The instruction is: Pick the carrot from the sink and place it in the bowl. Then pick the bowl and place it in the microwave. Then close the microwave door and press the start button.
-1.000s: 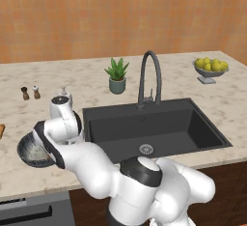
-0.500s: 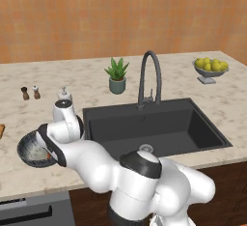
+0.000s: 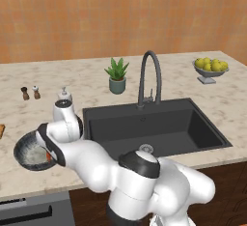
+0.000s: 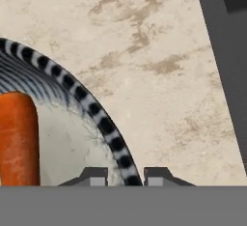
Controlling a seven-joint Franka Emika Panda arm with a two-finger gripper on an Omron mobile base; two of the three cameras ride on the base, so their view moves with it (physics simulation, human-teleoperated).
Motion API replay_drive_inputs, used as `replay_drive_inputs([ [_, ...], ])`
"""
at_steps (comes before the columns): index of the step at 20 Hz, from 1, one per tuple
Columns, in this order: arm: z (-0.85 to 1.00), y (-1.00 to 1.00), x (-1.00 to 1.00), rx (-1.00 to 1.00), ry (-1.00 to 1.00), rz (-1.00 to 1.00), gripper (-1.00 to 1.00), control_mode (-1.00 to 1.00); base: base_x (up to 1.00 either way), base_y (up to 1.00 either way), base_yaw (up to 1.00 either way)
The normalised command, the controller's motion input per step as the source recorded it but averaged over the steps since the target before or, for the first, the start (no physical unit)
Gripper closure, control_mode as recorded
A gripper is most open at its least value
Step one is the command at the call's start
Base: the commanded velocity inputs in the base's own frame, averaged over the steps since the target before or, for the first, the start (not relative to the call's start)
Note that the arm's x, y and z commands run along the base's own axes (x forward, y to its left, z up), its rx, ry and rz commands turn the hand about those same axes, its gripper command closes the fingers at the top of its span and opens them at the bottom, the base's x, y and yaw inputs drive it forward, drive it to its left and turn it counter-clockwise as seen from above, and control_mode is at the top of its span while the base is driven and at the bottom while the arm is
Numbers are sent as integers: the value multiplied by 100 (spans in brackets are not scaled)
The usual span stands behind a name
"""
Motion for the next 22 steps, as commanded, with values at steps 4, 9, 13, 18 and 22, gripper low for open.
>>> replay_drive_inputs([
  [4,27,-36,-36,0,-10,0,100,-100,0,0,0],
  [9,64,-39,-35,0,-14,-1,100,-100,0,0,0],
  [13,53,-32,-44,5,-15,0,100,-100,0,0,0],
  [18,79,-58,-40,19,-3,-3,100,-100,0,0,0],
  [22,76,-88,-34,6,0,-19,100,-100,0,0,0],
])
